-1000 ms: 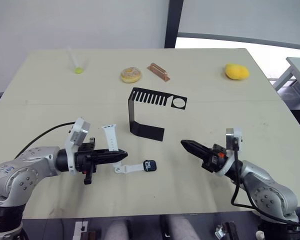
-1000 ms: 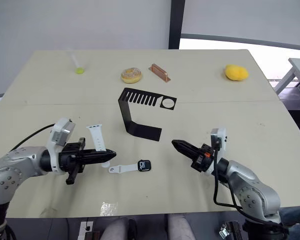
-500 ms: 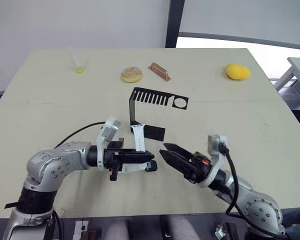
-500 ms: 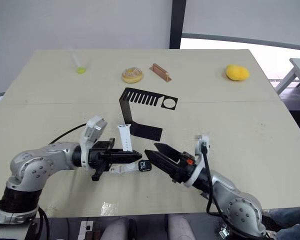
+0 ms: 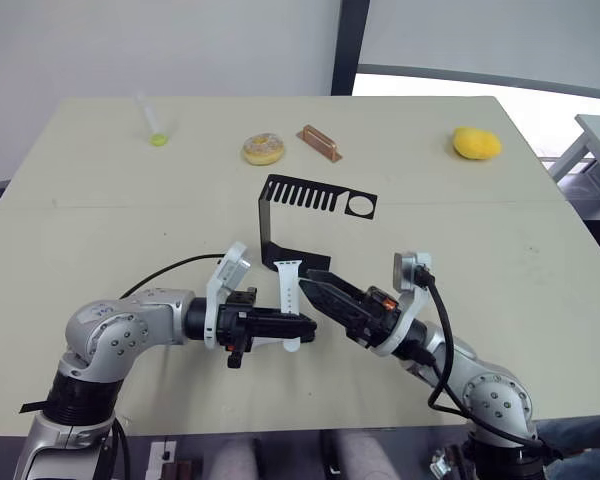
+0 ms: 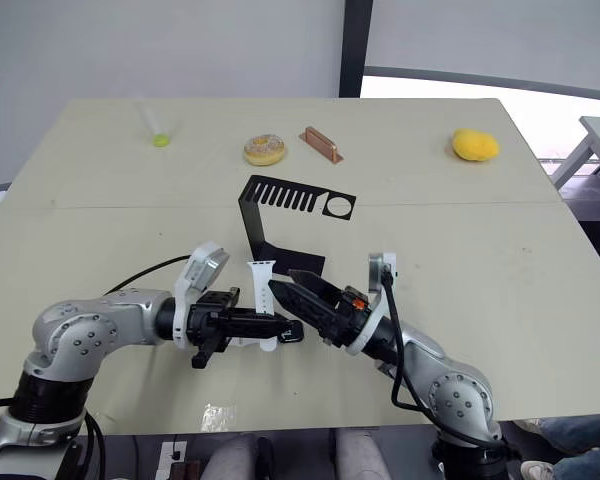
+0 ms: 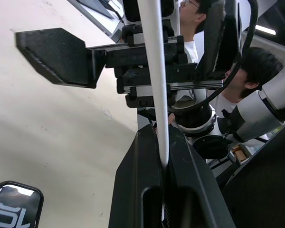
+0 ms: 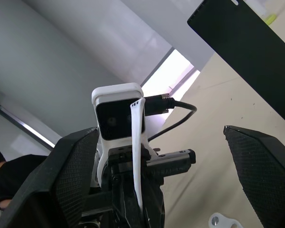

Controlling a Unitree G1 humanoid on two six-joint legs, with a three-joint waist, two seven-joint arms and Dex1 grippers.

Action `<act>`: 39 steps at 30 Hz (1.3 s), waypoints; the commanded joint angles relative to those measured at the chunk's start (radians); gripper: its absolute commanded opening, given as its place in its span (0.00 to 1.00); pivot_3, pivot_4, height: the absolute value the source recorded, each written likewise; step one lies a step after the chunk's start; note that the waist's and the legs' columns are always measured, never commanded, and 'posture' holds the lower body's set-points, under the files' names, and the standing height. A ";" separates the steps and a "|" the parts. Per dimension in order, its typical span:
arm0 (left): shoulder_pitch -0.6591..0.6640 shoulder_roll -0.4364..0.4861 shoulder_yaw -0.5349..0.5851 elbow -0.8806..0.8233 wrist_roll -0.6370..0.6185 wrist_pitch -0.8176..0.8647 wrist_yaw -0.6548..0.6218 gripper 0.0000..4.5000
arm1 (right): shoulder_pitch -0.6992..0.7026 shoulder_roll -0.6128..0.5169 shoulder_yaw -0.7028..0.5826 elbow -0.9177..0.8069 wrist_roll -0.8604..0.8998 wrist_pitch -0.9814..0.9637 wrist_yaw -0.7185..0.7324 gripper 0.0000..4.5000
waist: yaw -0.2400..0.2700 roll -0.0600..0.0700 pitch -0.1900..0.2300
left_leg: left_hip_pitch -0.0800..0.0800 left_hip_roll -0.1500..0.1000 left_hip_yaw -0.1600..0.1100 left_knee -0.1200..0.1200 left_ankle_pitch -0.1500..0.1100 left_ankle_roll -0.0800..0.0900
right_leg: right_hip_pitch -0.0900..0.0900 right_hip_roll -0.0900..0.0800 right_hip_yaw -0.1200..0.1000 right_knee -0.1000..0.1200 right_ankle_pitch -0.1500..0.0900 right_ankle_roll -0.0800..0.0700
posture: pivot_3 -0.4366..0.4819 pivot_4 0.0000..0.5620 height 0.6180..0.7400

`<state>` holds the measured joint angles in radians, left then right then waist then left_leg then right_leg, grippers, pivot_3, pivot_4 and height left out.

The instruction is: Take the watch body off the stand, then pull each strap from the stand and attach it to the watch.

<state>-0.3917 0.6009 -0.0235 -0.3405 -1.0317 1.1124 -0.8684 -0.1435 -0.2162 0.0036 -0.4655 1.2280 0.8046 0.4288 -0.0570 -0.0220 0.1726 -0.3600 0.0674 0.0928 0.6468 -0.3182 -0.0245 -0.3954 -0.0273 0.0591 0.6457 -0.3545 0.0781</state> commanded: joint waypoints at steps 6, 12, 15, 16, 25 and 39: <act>-0.027 -0.019 -0.014 -0.020 0.001 -0.011 -0.001 0.00 | -0.017 0.024 0.011 -0.009 0.037 -0.008 0.009 0.68 | 0.000 0.000 0.000 | 0.000 0.000 0.000 0.000 0.000 0.000 | 0.000 0.000 0.000 0.000 0.000 0.000 | 0.48 0.27 1.00; -0.038 -0.023 -0.025 -0.020 0.006 -0.011 -0.005 0.00 | -0.022 0.042 0.013 -0.014 0.049 -0.016 0.022 0.02 | 0.000 0.000 0.000 | 0.000 0.000 0.000 0.000 0.000 0.000 | 0.000 0.000 0.000 0.000 0.000 0.000 | 0.48 0.27 1.00; -0.042 -0.026 -0.029 -0.016 0.012 -0.015 -0.007 0.00 | -0.029 0.037 0.010 -0.013 0.058 -0.012 0.030 0.02 | 0.000 0.000 0.000 | 0.000 0.000 0.000 0.000 0.000 0.000 | 0.000 0.000 0.000 0.000 0.000 0.000 | 0.48 0.27 1.00; -0.043 -0.026 -0.031 -0.015 0.013 -0.016 -0.007 0.00 | -0.030 0.035 0.009 -0.012 0.059 -0.010 0.032 0.02 | 0.000 0.000 0.000 | 0.000 0.000 0.000 0.000 0.000 0.000 | 0.000 0.000 0.000 0.000 0.000 0.000 | 0.48 0.27 1.00; -0.042 -0.033 -0.034 -0.011 0.023 -0.023 -0.009 0.00 | -0.036 0.024 0.006 0.005 0.118 0.012 0.022 0.15 | 0.000 0.000 0.000 | 0.000 0.000 0.000 0.000 0.000 0.000 | 0.000 0.000 0.000 0.000 0.000 0.000 | 0.48 0.27 1.00; -0.037 -0.038 -0.038 -0.007 0.032 -0.036 -0.011 0.00 | -0.037 0.016 0.018 0.001 0.064 -0.019 0.046 0.41 | 0.000 0.000 0.000 | -0.001 0.000 0.000 0.000 0.000 0.000 | 0.000 0.000 0.000 -0.001 0.000 0.000 | 0.48 0.27 1.00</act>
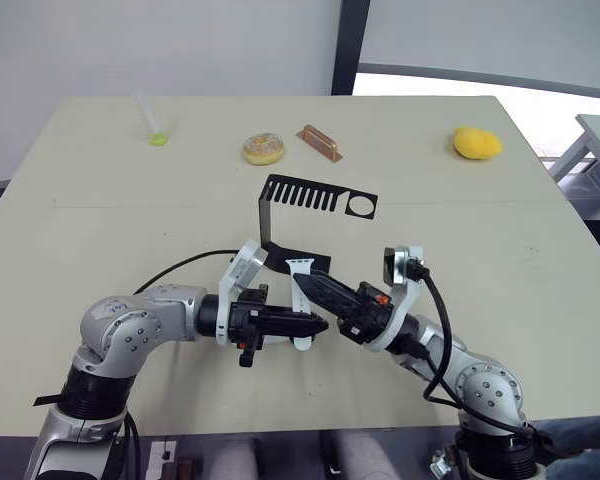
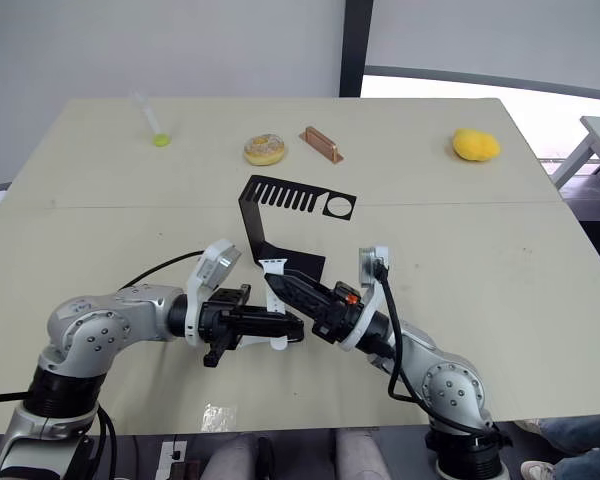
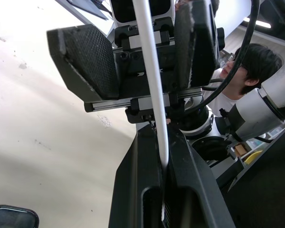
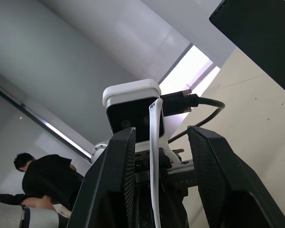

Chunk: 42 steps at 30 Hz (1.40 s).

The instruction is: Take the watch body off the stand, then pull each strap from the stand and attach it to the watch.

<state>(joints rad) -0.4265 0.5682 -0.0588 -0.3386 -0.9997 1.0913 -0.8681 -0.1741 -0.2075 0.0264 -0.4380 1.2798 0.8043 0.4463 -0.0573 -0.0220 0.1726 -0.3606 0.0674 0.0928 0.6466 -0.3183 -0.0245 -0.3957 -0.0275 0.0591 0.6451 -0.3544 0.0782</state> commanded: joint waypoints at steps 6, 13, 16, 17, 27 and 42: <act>0.003 -0.009 -0.004 -0.011 0.007 -0.018 -0.011 0.00 | -0.003 0.013 -0.008 -0.024 0.017 -0.022 0.026 0.41 | 0.000 0.000 0.000 | 0.000 0.000 0.000 0.000 0.000 0.000 | 0.000 0.000 0.000 0.000 0.000 0.000 | 0.48 0.27 1.00; 0.010 -0.013 -0.003 -0.017 0.011 -0.019 -0.009 0.00 | -0.002 0.016 -0.005 -0.019 0.013 -0.032 0.026 0.41 | 0.000 0.000 0.000 | 0.000 0.000 0.000 0.000 0.000 0.000 | 0.000 0.000 0.000 0.000 0.000 0.000 | 0.48 0.27 1.00; 0.013 -0.015 -0.003 -0.019 0.012 -0.019 -0.007 0.00 | -0.001 0.014 -0.004 -0.018 0.015 -0.030 0.029 0.41 | 0.000 0.000 0.000 | 0.000 0.000 0.000 0.000 0.000 0.000 | 0.000 0.000 0.000 0.000 0.000 0.000 | 0.48 0.27 1.00; 0.013 -0.016 -0.003 -0.019 0.014 -0.020 -0.006 0.00 | -0.001 0.013 -0.003 -0.017 0.017 -0.029 0.030 0.41 | 0.000 0.000 0.000 | 0.000 0.000 0.000 0.000 0.000 0.000 | 0.000 0.000 0.000 0.000 0.000 0.000 | 0.48 0.27 1.00; 0.018 -0.025 -0.003 -0.021 0.025 -0.024 -0.003 0.00 | 0.001 0.012 -0.002 -0.015 0.031 -0.020 0.030 0.00 | 0.000 0.000 0.000 | 0.000 0.000 0.000 0.000 0.000 0.000 | 0.000 0.000 0.000 0.000 0.000 0.000 | 0.48 0.27 1.00; 0.117 0.097 0.067 -0.088 0.199 -0.335 -0.152 0.78 | -0.014 -0.080 -0.069 -0.091 0.067 -0.027 0.023 0.00 | -0.002 0.000 0.000 | 0.000 0.000 0.000 -0.001 0.000 0.000 | 0.000 0.000 0.000 -0.001 0.000 0.000 | 0.48 0.27 1.00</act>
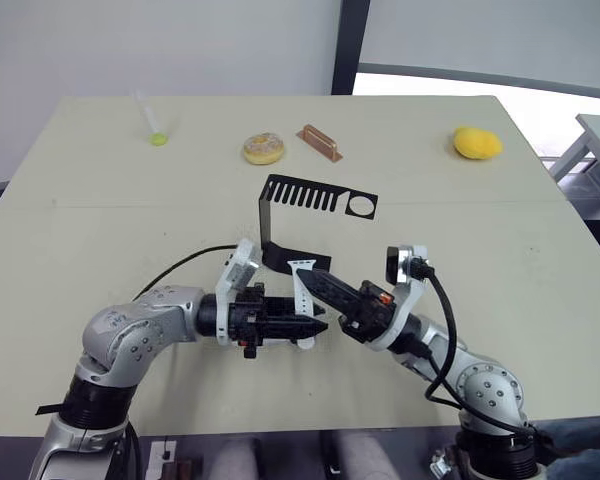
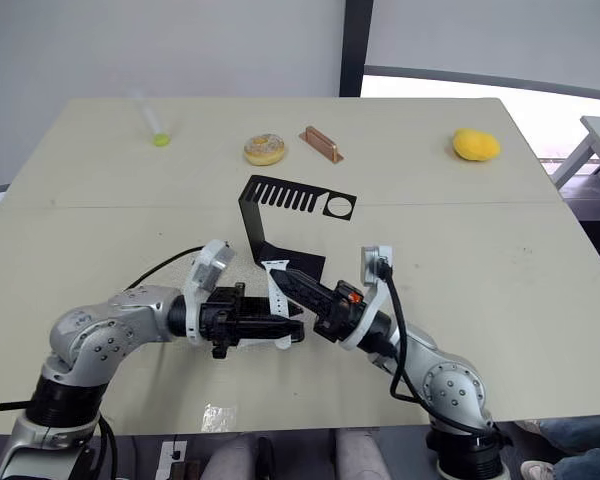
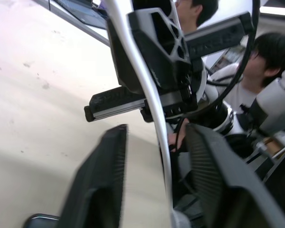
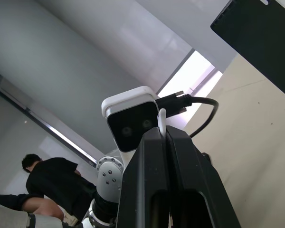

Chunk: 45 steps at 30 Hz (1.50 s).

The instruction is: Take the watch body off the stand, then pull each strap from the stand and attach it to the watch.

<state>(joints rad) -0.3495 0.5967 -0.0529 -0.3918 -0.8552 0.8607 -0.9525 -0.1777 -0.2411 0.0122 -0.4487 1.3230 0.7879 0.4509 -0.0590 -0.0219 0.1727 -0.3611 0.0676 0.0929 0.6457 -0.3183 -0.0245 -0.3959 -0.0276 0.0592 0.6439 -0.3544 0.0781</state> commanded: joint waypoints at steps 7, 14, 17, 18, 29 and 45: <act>0.196 0.231 0.290 0.137 0.291 -0.540 -0.177 0.99 | 0.070 -0.287 -0.200 -0.160 -0.249 -0.159 0.131 0.00 | 0.005 0.001 0.001 | -0.002 0.000 0.000 -0.001 -0.002 0.004 | -0.002 -0.001 -0.001 -0.002 0.000 -0.001 | 0.48 0.27 1.00; 0.443 0.315 0.515 0.277 0.399 -0.770 -0.249 0.99 | 0.314 -0.482 -0.340 -0.077 -0.574 -0.429 0.390 0.00 | 0.004 0.001 0.001 | -0.007 0.000 0.000 -0.005 -0.003 0.005 | -0.004 -0.003 -0.002 -0.011 0.000 0.000 | 0.48 0.27 1.00; 0.495 0.304 0.580 0.291 0.395 -0.786 -0.223 0.99 | 0.398 -0.498 -0.417 0.004 -0.635 -0.515 0.456 0.00 | 0.005 0.001 0.001 | -0.007 0.000 0.000 -0.006 -0.003 0.005 | -0.003 -0.003 -0.003 -0.014 0.000 0.001 | 0.48 0.27 1.00; 0.508 0.298 0.593 0.285 0.392 -0.786 -0.214 0.99 | 0.409 -0.497 -0.443 0.028 -0.643 -0.528 0.456 0.00 | 0.006 0.001 0.001 | -0.007 0.000 0.000 -0.006 -0.004 0.006 | -0.002 -0.003 -0.003 -0.014 0.001 0.001 | 0.48 0.27 1.00; 0.464 0.265 0.471 0.107 0.350 -0.660 -0.141 0.99 | 0.397 -0.449 -0.482 0.090 -0.656 -0.601 0.473 0.00 | 0.004 0.001 0.001 | 0.004 -0.001 0.001 -0.010 -0.002 0.007 | 0.005 -0.003 -0.002 -0.010 0.002 0.001 | 0.48 0.27 1.00; 0.115 0.182 -0.124 -0.005 0.638 -0.480 0.009 0.99 | 0.378 -0.430 -0.308 -0.107 -0.728 -0.635 0.463 0.00 | 0.007 0.001 0.001 | 0.006 -0.002 0.003 -0.008 0.000 0.005 | 0.004 0.000 0.002 -0.006 0.002 0.001 | 0.48 0.27 1.00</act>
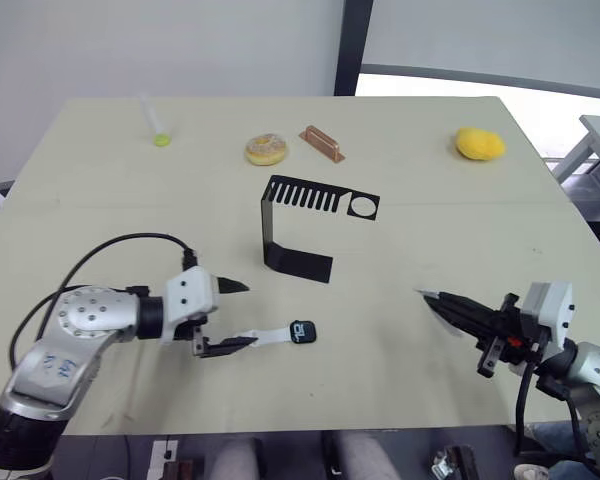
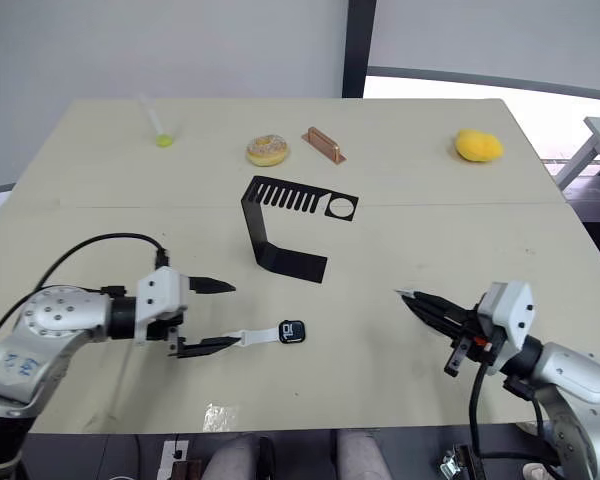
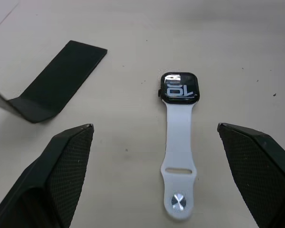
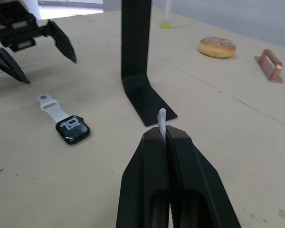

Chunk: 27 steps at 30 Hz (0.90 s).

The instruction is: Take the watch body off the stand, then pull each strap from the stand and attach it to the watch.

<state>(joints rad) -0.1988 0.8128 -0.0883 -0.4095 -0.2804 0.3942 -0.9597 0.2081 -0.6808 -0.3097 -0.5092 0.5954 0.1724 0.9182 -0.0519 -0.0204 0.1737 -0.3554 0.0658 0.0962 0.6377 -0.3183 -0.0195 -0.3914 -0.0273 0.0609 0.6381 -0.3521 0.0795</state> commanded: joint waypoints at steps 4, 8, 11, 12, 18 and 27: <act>-0.066 -0.107 -0.160 0.044 0.102 0.025 0.055 0.99 | -0.017 0.010 0.055 -0.074 -0.008 -0.008 -0.007 0.00 | -0.001 0.000 0.000 | -0.002 0.001 0.000 0.007 0.001 -0.002 | -0.001 0.002 0.000 0.003 0.000 0.000 | 0.48 0.27 1.00; -0.078 -0.156 -0.214 0.080 0.152 -0.001 0.074 0.99 | -0.028 0.018 0.077 -0.084 -0.016 -0.001 -0.024 0.00 | 0.003 0.000 0.000 | -0.002 0.001 0.000 0.010 0.000 0.000 | -0.001 0.001 0.000 0.005 0.000 0.000 | 0.48 0.27 1.00; -0.085 -0.188 -0.225 0.094 0.167 -0.007 0.085 0.99 | -0.032 0.020 0.086 -0.087 -0.021 0.001 -0.031 0.00 | 0.010 0.000 0.000 | -0.002 0.001 0.000 0.010 0.000 0.000 | -0.001 0.001 0.001 0.005 0.000 0.000 | 0.48 0.27 1.00; -0.086 -0.192 -0.229 0.096 0.172 -0.010 0.085 0.99 | -0.031 0.020 0.088 -0.088 -0.022 0.001 -0.032 0.00 | 0.011 0.000 0.000 | -0.002 0.001 0.000 0.011 0.000 0.000 | -0.001 0.001 0.000 0.005 0.000 0.000 | 0.48 0.27 1.00; -0.103 -0.210 -0.268 0.118 0.213 -0.021 0.077 0.99 | -0.031 0.019 0.095 -0.092 -0.021 0.006 -0.049 0.00 | 0.023 0.000 0.000 | -0.002 0.001 0.000 0.012 0.000 0.000 | -0.001 0.001 0.001 0.006 0.000 0.000 | 0.48 0.27 1.00; -0.127 -0.239 -0.285 0.135 0.212 0.033 0.068 0.99 | -0.021 0.018 0.095 -0.105 -0.019 0.023 -0.059 0.00 | 0.025 0.000 0.000 | -0.002 0.001 0.000 0.012 0.000 0.000 | 0.000 0.001 0.001 0.007 0.000 0.000 | 0.48 0.27 1.00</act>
<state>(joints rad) -0.3192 0.5811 -0.3574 -0.2747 -0.0744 0.4195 -0.8890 0.1845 -0.6654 -0.2022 -0.5770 0.5696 0.1978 0.8759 -0.0268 -0.0207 0.1735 -0.3576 0.0667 0.0961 0.6499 -0.3184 -0.0194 -0.3917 -0.0264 0.0614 0.6449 -0.3522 0.0797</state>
